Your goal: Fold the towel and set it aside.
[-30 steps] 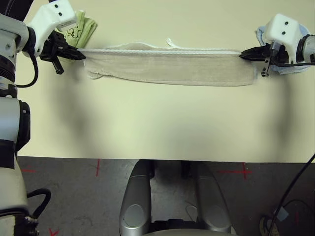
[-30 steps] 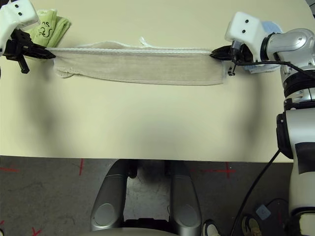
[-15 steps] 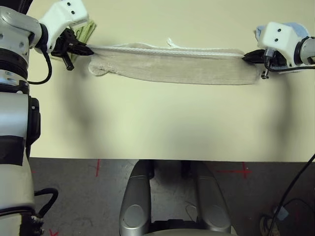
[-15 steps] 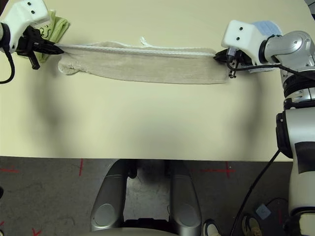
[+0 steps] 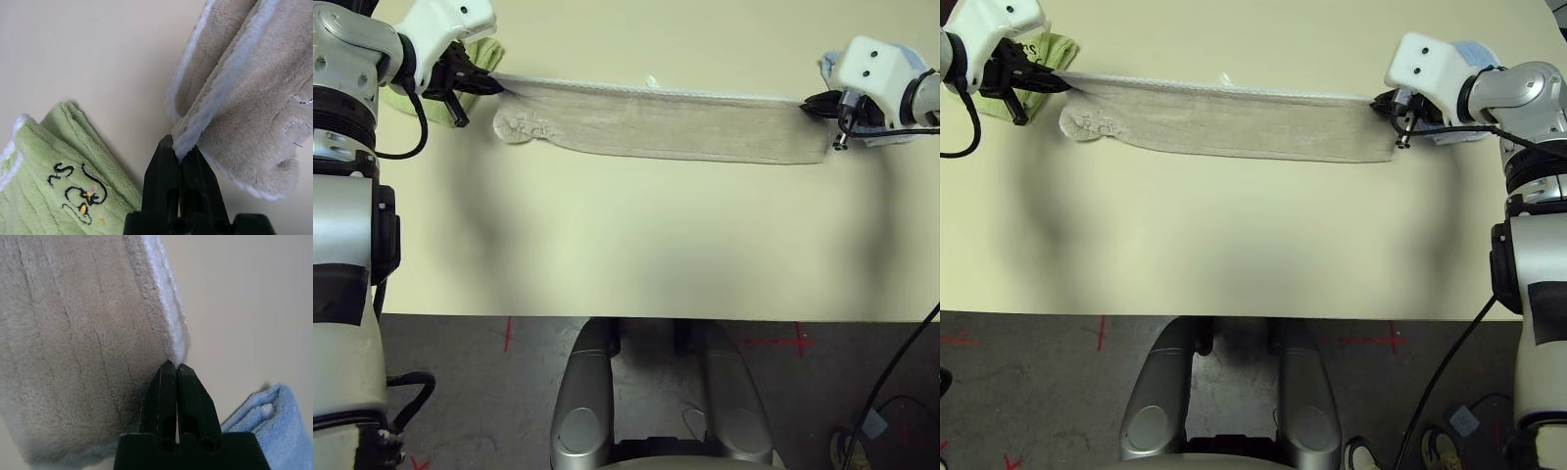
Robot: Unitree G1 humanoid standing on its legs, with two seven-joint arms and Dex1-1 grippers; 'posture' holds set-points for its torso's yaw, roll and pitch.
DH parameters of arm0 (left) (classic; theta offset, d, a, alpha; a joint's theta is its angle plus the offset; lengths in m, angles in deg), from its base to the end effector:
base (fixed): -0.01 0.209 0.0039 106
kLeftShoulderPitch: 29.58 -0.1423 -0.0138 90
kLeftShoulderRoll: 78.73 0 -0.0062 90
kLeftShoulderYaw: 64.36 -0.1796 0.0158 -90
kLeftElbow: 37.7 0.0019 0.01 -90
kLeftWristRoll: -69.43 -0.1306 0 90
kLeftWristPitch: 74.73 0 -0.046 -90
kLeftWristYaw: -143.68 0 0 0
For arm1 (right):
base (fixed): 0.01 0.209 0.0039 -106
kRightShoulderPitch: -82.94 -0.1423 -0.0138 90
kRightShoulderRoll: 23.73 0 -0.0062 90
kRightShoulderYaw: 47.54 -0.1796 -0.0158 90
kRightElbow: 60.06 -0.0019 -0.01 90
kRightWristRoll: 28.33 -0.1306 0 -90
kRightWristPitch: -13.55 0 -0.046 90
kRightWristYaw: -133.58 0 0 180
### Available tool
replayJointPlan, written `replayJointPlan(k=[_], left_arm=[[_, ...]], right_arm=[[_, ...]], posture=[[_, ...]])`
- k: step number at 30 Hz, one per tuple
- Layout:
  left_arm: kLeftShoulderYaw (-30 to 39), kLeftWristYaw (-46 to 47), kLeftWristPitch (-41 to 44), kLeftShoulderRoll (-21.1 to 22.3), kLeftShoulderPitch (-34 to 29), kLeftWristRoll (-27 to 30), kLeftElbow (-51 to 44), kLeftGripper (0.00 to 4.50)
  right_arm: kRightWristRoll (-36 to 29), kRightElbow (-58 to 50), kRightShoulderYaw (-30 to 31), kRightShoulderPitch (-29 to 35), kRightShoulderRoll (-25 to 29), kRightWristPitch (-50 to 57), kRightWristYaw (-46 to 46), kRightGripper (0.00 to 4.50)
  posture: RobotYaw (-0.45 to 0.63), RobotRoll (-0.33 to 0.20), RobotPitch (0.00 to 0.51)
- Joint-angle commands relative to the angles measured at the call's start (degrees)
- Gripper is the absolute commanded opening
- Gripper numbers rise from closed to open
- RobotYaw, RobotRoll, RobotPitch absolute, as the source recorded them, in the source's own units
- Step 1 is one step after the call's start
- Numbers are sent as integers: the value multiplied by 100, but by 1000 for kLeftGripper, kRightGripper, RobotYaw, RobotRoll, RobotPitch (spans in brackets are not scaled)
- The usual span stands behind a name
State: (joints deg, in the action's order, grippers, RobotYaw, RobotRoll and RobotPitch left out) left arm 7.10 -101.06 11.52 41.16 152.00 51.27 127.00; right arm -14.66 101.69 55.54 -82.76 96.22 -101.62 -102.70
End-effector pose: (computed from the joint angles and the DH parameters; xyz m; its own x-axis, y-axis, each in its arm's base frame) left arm 0.3264 0.2794 0.3535 0.8142 -0.3166 -0.4868 0.5806 0.4390 0.6857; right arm 0.3286 -0.2896 0.2872 0.8167 0.4518 -0.3589 -0.5266 0.3293 -0.7838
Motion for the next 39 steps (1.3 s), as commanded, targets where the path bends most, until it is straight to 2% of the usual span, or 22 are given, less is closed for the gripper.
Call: replayJointPlan(k=[1,4,6,10,16,17,19,24,29,32,39], left_arm=[[75,133,-16,57,-7,-137,92,16],[93,157,-22,46,-20,-148,95,16],[121,211,-31,36,-38,-140,93,499],[310,319,32,39,-71,-4,89,1867],[768,568,90,202,-41,196,24,4217],[863,500,129,222,-26,262,11,4498],[1162,-39,339,266,-18,567,-37,4500],[1609,-1264,974,344,-303,1129,-329,4500],[2134,-1905,2214,176,-809,1909,-930,4500],[2324,-2009,2647,60,-1331,2291,-1573,4500],[2640,-1767,2636,-172,-2324,2895,-2615,4500]], right_arm=[[132,117,-65,37,97,78,213,0],[153,116,-63,36,91,81,345,0],[131,114,-80,41,71,94,345,0],[-41,73,-244,44,-9,72,186,1184],[-569,20,-849,13,-128,294,150,3466],[-730,12,-1016,2,-159,324,155,3790],[-1111,-6,-1428,-46,-246,462,198,4464],[-2071,-183,-2273,-90,-551,1181,-436,4464],[-2711,-753,-2556,171,-867,2582,-1165,4464],[-3116,-1428,-2689,491,-1063,3691,-1139,4464],[-4128,-3316,-3033,1424,-1204,6471,-375,4464]], posture=[[93,0,400],[92,0,400],[91,0,399],[88,0,397],[88,0,393],[88,0,393],[91,0,390],[99,0,377],[100,0,371],[101,0,371],[99,0,374]])
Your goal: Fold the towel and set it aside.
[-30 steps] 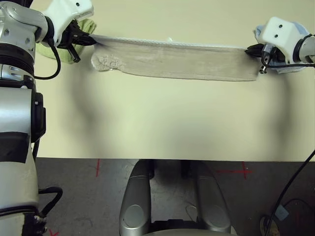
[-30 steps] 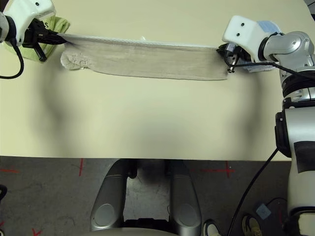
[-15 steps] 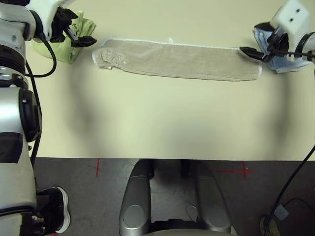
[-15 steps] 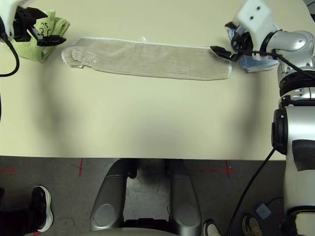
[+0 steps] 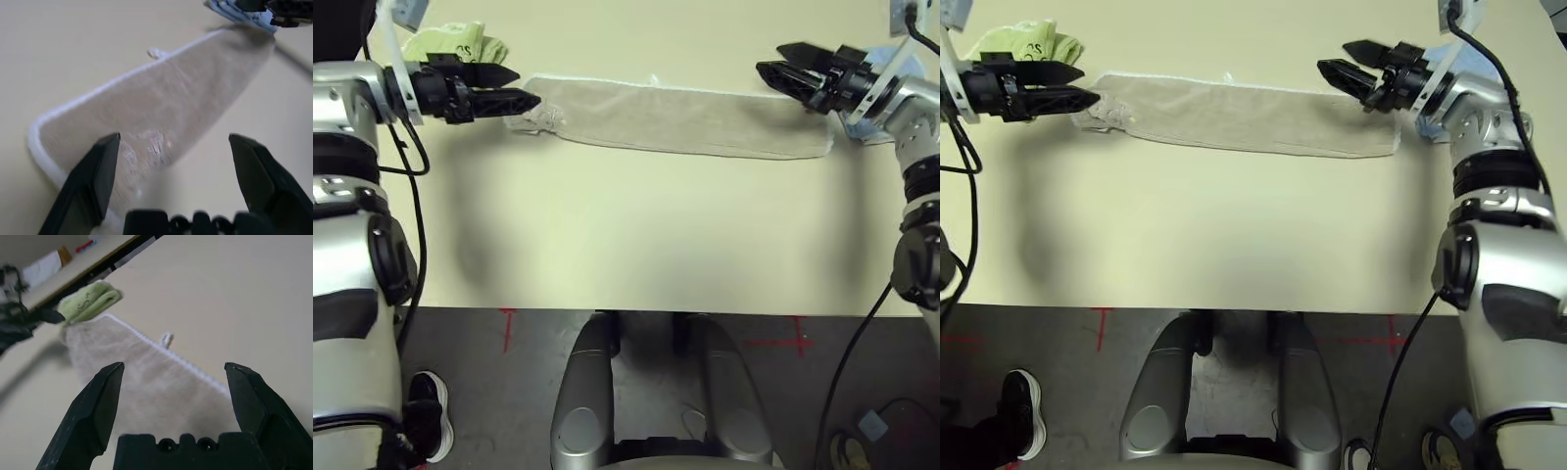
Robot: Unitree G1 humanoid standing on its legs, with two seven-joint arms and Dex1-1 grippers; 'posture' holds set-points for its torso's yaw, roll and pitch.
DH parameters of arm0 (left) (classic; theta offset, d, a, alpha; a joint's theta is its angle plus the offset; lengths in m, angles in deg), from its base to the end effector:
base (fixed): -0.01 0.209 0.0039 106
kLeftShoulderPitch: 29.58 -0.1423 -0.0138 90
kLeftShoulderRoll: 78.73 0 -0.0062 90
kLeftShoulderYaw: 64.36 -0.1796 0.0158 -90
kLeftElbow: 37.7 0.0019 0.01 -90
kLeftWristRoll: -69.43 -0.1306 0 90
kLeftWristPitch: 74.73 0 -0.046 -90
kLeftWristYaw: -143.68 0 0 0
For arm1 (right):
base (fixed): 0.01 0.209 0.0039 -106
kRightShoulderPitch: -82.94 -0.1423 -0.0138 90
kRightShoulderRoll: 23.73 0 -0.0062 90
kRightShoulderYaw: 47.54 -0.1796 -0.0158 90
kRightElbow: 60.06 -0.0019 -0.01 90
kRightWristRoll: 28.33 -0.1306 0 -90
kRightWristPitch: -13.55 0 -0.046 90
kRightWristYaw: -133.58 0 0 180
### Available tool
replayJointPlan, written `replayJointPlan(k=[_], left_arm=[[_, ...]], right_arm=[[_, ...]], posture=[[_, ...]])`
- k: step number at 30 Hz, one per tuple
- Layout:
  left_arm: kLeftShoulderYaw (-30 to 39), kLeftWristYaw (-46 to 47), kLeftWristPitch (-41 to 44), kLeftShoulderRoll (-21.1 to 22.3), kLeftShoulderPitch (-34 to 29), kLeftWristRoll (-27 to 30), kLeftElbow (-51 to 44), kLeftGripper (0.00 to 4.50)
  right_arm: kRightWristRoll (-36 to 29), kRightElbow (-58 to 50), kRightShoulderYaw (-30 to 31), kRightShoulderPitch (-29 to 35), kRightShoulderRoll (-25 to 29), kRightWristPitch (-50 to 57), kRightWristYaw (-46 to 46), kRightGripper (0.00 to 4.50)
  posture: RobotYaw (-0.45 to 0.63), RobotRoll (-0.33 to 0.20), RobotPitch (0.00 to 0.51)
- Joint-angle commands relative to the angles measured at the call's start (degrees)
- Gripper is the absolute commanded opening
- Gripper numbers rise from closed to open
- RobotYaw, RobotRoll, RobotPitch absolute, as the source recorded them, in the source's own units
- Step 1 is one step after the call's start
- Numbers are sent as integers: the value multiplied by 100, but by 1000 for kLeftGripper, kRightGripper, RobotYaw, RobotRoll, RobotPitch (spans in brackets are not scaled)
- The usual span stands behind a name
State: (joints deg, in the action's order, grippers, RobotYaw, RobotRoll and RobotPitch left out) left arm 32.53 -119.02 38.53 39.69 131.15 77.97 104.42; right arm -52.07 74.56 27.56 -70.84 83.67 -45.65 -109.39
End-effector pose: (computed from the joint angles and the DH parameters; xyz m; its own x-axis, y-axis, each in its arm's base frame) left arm 0.3186 0.3052 0.2915 0.5472 -0.8248 -0.1421 0.8369 0.5377 0.1023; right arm 0.3338 -0.2653 0.2469 0.6209 0.7676 0.1588 -0.7834 0.6004 0.1607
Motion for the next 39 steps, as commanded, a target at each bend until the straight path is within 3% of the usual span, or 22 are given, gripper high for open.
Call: replayJointPlan(k=[1,5,14,20,29,33,39], left_arm=[[104,44,-135,-38,-323,263,-431,4500],[201,126,-1038,-197,-666,384,-575,4500],[87,11,-2622,-508,-908,378,-338,4500],[-101,63,-3371,-475,-808,151,-19,4500],[-165,43,-3553,-462,-724,194,88,4500],[-137,31,-3459,-484,-730,265,19,4500],[-179,58,-3447,-549,-732,268,23,4500]], right_arm=[[-481,-769,-278,308,59,1103,402,4464],[-786,-1169,-456,535,211,1720,622,4464],[-768,-1014,-333,655,458,1626,440,4464],[-1375,-741,-909,399,549,2923,936,4464],[-2159,-588,-1907,575,1211,4643,1463,4464],[-2369,-1004,-1984,1055,1477,5258,1467,4464],[-2567,-1558,-2390,1650,1275,5757,1897,4464]], posture=[[98,0,375],[94,0,375],[85,0,380],[89,0,381],[79,0,392],[61,0,397],[56,0,398]])
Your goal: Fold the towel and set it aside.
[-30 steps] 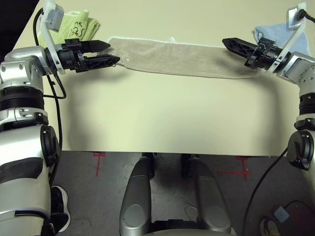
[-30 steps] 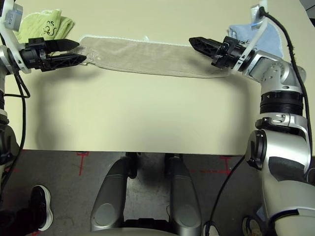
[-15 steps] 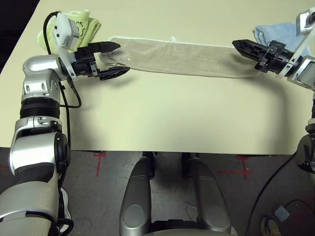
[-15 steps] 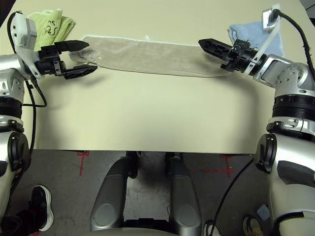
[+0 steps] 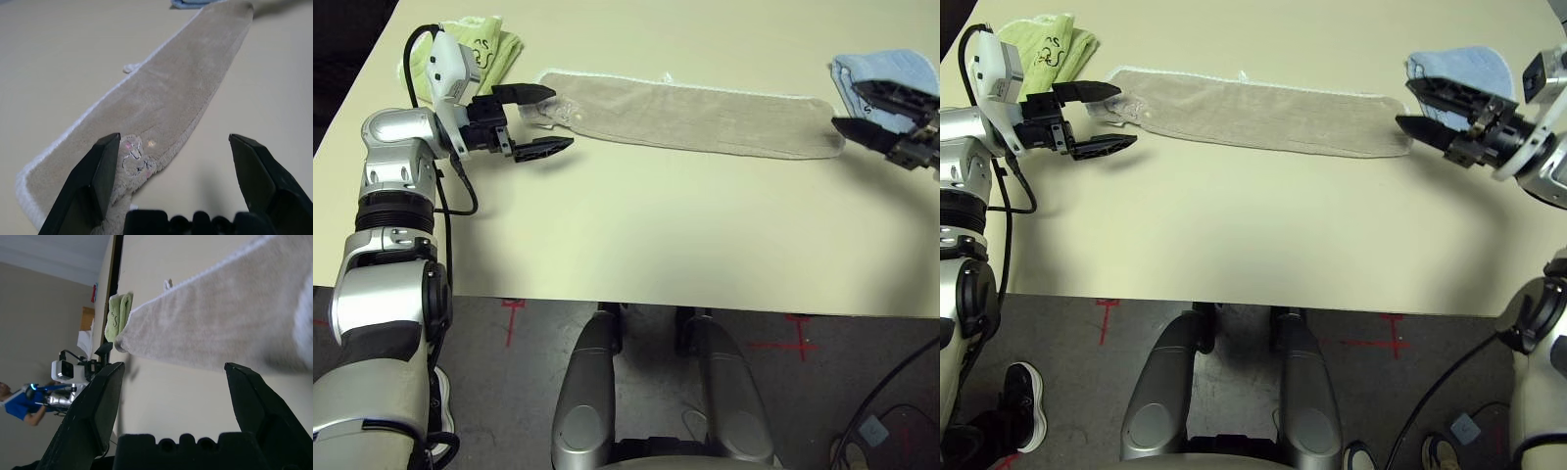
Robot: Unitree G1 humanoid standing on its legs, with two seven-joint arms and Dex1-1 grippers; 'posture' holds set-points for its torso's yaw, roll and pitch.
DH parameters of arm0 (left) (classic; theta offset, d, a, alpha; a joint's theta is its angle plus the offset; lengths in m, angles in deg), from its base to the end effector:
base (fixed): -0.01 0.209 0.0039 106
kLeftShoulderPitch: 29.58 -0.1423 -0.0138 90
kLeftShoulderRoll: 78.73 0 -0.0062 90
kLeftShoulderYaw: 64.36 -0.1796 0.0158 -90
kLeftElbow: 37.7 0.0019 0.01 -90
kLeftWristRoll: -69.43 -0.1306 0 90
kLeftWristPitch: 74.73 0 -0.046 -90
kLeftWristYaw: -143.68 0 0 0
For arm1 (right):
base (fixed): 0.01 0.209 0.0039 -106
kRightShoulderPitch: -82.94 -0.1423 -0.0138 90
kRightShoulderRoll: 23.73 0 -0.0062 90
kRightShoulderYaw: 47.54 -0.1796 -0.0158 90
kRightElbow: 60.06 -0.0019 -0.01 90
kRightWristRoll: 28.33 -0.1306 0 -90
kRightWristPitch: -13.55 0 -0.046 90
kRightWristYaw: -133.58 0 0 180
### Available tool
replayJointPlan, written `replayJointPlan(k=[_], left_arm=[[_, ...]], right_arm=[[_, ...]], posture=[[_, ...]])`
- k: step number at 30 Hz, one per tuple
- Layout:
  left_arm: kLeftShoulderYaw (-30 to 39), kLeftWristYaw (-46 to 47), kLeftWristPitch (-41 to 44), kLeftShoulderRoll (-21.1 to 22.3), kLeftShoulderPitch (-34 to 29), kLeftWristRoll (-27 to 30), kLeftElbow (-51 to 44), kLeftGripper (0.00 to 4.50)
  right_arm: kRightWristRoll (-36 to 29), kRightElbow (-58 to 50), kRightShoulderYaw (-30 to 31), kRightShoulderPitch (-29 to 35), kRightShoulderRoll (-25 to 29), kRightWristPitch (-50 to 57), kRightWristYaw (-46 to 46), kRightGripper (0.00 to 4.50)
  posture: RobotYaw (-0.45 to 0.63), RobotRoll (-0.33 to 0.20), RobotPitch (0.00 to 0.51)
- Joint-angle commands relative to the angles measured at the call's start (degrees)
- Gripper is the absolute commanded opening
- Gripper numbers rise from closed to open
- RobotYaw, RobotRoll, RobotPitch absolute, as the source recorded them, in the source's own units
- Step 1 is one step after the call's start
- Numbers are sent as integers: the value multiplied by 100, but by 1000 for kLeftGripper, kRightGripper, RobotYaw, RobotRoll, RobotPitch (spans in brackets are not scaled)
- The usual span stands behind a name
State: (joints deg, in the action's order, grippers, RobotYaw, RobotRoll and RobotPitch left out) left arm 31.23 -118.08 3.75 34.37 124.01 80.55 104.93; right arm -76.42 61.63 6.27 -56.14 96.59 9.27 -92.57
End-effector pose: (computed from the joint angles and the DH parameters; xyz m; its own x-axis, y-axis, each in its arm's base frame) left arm 0.3258 0.2834 0.2642 0.4677 -0.8798 -0.0850 0.7760 0.3626 0.5161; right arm 0.2530 -0.3322 0.2265 0.6929 0.7175 0.0717 -0.4767 0.3813 0.7920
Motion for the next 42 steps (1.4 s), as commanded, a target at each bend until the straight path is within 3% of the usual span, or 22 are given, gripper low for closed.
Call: replayJointPlan(k=[1,12,26,40,42], left_arm=[[-52,-31,31,-28,-11,7,-23,4500],[-53,-44,47,-75,52,15,-23,4500],[-39,-36,54,-34,53,2,26,4500],[-55,-26,43,-46,50,-20,67,4500],[-60,-25,37,-55,54,-25,79,4500]], right_arm=[[-134,-317,-298,245,-43,331,282,4464],[38,-550,-255,760,-143,535,784,4464],[374,-490,-149,564,-1107,-1380,1651,4464],[251,-408,-245,566,-1229,-2119,2068,4464],[237,-394,-227,563,-1231,-2176,2094,4082]], posture=[[56,0,398],[58,0,402],[67,0,404],[58,0,405],[54,0,404]])
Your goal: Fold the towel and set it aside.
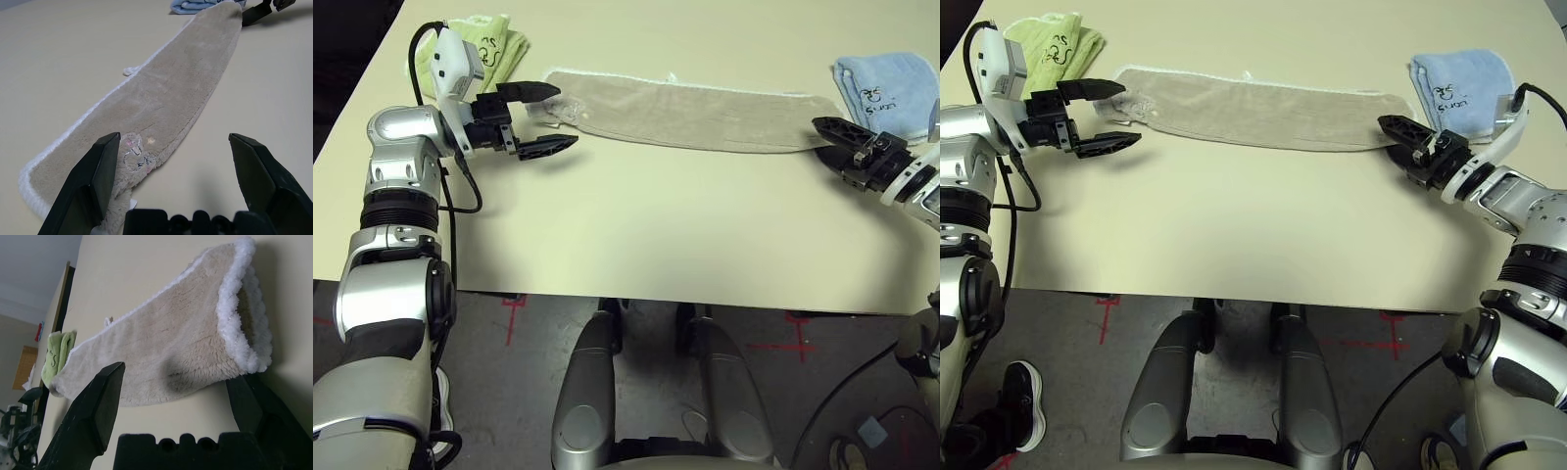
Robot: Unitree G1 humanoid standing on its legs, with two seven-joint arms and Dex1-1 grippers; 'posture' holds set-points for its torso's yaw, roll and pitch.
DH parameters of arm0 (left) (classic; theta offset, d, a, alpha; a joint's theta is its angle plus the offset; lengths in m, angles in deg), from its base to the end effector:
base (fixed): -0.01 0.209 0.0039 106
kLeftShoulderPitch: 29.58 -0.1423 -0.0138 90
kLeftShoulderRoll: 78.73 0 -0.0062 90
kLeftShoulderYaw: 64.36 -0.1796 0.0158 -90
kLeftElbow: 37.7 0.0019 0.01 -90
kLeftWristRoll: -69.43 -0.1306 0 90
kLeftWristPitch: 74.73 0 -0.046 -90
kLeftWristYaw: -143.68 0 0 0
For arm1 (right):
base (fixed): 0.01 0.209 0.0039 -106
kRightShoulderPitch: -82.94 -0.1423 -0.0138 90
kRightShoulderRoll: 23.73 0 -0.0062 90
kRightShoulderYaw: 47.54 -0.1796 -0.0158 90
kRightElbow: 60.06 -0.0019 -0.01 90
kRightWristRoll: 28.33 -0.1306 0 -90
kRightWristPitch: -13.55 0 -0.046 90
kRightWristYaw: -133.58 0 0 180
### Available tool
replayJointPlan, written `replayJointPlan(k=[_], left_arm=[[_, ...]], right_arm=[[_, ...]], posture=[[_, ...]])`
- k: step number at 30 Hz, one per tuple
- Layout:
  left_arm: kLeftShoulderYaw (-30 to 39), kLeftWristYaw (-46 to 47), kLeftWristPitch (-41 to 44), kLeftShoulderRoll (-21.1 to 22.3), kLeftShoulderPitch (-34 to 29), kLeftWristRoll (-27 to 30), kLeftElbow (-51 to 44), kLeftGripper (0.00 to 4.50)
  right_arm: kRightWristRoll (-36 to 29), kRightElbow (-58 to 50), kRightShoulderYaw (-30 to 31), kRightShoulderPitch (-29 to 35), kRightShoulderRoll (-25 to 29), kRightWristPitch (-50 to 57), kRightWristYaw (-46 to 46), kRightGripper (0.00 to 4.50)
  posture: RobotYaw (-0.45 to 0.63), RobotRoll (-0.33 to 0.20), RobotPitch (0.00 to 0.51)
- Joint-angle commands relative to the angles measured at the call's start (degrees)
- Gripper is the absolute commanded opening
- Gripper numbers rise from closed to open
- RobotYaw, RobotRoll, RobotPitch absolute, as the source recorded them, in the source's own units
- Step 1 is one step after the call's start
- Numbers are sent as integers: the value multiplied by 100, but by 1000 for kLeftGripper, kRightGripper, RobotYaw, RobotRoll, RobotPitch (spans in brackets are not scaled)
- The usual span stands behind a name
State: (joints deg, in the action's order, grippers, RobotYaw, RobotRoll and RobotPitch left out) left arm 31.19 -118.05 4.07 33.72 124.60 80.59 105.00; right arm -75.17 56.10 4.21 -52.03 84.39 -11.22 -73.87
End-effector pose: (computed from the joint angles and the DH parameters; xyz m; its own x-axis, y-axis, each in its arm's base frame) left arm 0.3277 0.2797 0.2654 0.4578 -0.8857 -0.0778 0.7796 0.3578 0.5141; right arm 0.2740 -0.3079 0.1962 0.8913 0.4515 0.0415 -0.3360 0.5961 0.7292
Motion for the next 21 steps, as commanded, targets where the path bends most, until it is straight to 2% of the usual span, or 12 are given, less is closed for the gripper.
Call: replayJointPlan(k=[1,11,21], left_arm=[[-58,-25,0,5,-2,-31,79,4500],[-70,-52,26,8,-39,-31,68,4500],[-65,-71,89,-3,-68,-3,15,4500]], right_arm=[[94,181,-25,142,-12,-151,238,3844],[62,367,-22,190,91,-368,216,69],[180,776,9,161,489,-789,9,27]], posture=[[54,0,404],[52,0,395],[51,0,388]])
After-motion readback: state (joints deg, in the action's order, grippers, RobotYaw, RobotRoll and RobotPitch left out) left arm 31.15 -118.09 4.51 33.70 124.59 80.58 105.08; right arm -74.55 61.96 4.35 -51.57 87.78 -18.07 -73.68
